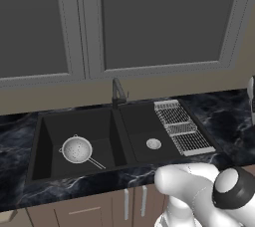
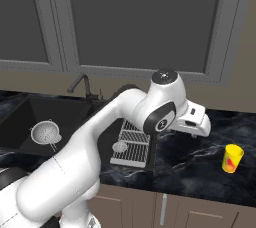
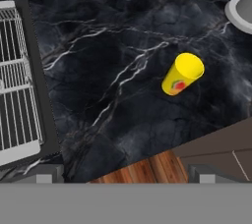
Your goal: Place the strainer in the left basin and the cup in the right basin of the sink.
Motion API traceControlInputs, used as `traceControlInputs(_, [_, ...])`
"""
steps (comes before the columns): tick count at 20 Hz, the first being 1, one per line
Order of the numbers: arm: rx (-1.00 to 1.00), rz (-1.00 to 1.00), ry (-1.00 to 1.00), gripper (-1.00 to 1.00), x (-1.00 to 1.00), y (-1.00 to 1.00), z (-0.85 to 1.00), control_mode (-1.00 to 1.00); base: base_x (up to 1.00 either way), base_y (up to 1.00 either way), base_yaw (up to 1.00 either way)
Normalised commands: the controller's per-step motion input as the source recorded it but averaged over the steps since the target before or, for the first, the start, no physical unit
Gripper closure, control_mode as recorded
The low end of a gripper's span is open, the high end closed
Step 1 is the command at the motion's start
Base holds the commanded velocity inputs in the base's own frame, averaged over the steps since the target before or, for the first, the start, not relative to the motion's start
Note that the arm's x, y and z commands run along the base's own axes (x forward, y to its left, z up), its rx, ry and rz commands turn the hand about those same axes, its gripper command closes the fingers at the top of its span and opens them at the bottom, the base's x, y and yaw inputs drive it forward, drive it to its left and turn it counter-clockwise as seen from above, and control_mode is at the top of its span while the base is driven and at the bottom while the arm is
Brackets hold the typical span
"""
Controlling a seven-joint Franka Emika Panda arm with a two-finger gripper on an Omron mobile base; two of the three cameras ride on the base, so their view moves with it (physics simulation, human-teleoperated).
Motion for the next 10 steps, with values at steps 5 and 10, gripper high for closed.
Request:
traceControlInputs(5, [0.0,0.0,0.0,-1.0,0.0,-0.18,-0.1,-1.0,0.0,0.0,0.0])
traceControlInputs(10, [0.0,0.0,0.0,-1.0,0.08,-0.19,-0.1,-1.0,0.0,0.0,0.0])
